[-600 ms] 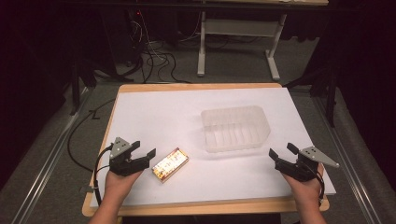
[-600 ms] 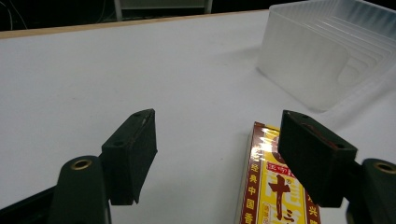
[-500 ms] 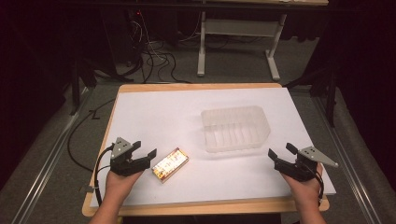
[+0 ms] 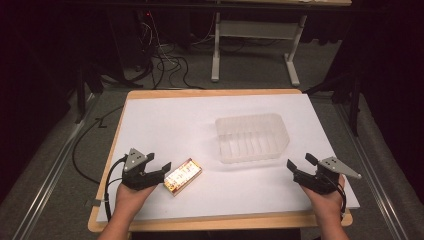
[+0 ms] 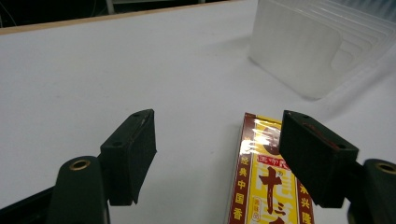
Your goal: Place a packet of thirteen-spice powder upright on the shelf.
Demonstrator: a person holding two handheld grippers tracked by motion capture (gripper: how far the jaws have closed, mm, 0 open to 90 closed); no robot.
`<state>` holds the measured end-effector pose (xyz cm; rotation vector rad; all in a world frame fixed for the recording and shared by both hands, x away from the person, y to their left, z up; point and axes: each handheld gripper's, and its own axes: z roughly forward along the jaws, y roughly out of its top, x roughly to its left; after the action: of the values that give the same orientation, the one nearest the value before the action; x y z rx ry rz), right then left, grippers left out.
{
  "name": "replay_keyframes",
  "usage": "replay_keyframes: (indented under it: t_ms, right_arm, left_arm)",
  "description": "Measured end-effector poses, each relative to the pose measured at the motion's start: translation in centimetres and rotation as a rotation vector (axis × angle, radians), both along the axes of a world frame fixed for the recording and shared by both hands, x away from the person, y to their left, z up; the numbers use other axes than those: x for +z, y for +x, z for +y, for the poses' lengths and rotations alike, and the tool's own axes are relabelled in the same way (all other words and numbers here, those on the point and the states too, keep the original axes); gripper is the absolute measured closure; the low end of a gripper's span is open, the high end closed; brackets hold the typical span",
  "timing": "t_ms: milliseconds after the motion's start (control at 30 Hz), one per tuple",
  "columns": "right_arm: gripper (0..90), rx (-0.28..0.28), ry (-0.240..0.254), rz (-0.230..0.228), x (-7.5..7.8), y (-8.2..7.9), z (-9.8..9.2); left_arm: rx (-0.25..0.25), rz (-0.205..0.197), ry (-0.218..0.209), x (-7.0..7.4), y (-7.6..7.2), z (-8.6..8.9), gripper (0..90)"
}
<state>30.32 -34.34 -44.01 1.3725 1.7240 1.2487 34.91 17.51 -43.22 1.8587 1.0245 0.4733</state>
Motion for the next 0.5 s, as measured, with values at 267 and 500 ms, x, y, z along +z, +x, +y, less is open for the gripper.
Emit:
replay_keyframes:
  t_ms: [267,500]
  right_arm:
    - [22.7,0.021,-0.008,0.012,-0.3,0.2,0.4]
    - [23.3,0.036,-0.014,0.033,-0.6,0.5,0.7]
  left_arm:
    - [-0.076,0.050,0.062,-0.8,0.1,-1.4,23.7]
    - [-0.155,0.146,0.121,-1.7,0.5,-2.8,18.1]
